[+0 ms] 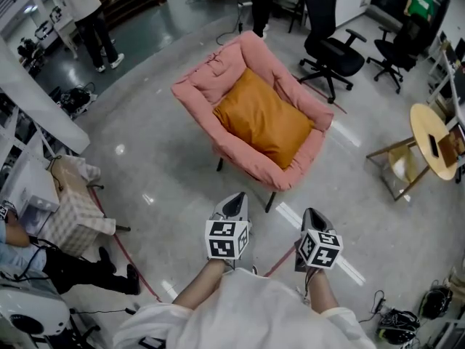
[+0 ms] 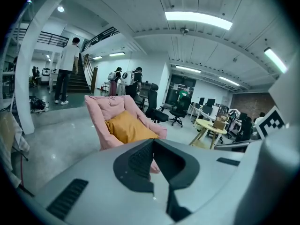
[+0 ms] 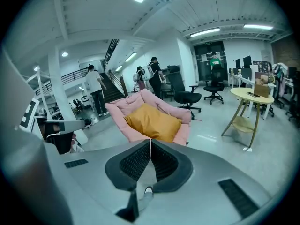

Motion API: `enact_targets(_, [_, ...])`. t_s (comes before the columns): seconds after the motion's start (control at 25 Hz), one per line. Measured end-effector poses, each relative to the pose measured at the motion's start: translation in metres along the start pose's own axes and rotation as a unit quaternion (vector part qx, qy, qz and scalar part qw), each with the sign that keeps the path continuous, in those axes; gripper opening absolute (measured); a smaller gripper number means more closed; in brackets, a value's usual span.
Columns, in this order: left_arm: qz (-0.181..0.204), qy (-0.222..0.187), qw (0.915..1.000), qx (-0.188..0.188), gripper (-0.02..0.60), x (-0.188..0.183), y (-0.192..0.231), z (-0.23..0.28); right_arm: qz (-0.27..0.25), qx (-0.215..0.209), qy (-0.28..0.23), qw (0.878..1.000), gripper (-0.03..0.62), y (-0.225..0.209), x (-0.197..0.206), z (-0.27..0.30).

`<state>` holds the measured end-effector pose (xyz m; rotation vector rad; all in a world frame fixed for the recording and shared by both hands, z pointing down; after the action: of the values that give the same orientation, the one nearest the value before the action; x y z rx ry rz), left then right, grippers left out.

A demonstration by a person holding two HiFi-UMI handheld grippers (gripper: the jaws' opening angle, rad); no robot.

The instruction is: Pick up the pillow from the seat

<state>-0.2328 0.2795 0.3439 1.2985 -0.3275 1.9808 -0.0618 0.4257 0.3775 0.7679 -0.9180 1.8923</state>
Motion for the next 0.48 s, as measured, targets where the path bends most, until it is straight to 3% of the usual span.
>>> enact_targets(0.48, [0.008,-0.017,0.9997,0.017,0.008,-0.067,0.016,0.109,-0.005,0.020,-0.014,1.000,0.029,-0.034,-0.073,0.080])
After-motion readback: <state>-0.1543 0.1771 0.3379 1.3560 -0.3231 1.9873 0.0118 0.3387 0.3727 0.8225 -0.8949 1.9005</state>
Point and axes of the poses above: the fingertips, and each gripper's own axes: z forward along the fingers, y to its left, x out of its underside, the point moved 4 cm from there along -z, backward along the fingers, and after that the axes turned 6 degrees about -x, right-handed, at the moved point
